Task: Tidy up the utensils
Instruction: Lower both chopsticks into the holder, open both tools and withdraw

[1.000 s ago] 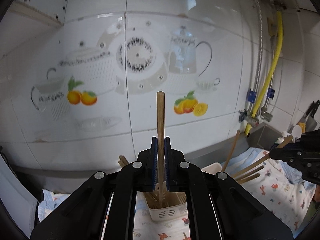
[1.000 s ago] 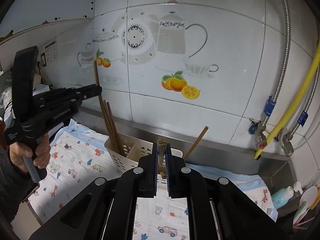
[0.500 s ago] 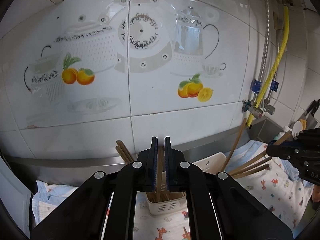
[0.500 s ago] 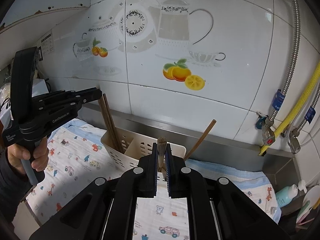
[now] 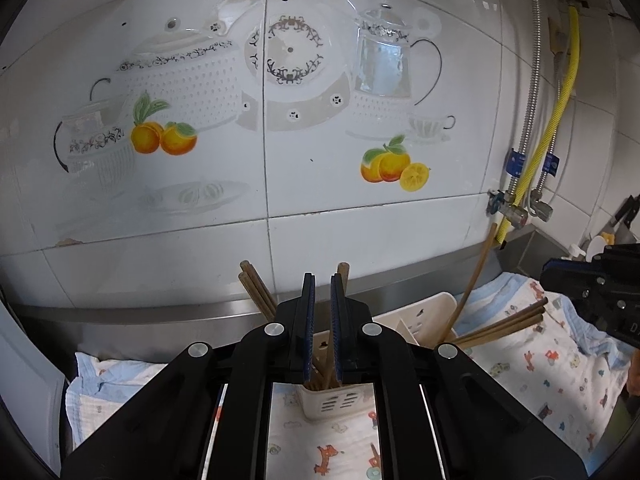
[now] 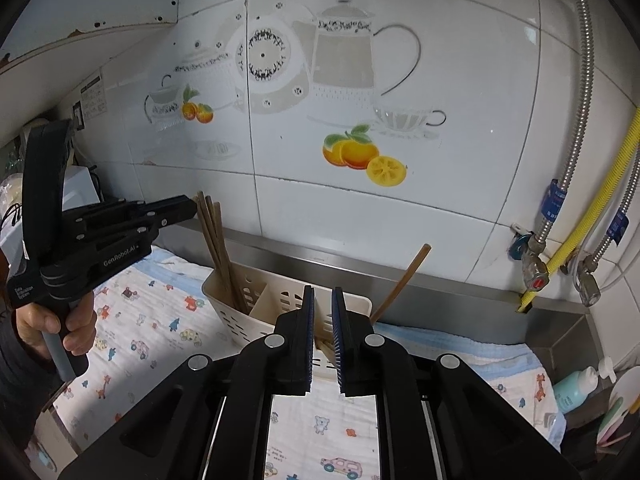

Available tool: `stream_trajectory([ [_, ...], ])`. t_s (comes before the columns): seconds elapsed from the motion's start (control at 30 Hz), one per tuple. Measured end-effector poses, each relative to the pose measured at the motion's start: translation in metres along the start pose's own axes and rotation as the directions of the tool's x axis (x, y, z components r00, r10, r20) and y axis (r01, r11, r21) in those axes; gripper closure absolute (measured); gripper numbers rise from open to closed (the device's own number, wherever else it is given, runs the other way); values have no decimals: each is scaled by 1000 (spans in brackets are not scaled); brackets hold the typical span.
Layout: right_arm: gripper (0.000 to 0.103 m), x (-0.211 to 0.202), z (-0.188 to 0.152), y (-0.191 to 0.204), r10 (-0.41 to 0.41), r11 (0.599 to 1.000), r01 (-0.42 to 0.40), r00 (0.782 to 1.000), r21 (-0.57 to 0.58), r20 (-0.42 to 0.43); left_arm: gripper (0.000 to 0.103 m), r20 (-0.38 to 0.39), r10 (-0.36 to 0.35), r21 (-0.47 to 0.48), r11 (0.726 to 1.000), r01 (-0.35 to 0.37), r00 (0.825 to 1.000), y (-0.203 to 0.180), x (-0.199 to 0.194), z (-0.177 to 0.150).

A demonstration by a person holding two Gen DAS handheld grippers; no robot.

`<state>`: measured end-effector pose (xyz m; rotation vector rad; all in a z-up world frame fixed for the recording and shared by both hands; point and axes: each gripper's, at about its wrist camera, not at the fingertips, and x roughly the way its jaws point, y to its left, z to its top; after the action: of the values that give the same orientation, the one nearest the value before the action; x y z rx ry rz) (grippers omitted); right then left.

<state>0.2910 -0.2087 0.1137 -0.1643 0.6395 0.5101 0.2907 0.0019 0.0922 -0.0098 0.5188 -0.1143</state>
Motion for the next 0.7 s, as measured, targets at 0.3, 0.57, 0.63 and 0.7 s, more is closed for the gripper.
stream_trajectory([
  [0.3,86,-24,-17,9,-8,1000,7,999,17,46,82,20,6,5,1000,-6,1000,-1,-29,-15],
  [0.57,86,-33,-67,30,-9,999,8,1000,39,23,81,0,10,-36,999,-10,1000,8,-52,-49],
  [0.63,86,-32,-84,37,-11,999,10,1000,38,14,69,-6,15,-44,999,-15,1000,11,-56,-59],
  [0.7,86,-30,-100,44,-8,999,8,1000,49,4,57,-1,37,-53,998,-37,999,14,-62,-71],
])
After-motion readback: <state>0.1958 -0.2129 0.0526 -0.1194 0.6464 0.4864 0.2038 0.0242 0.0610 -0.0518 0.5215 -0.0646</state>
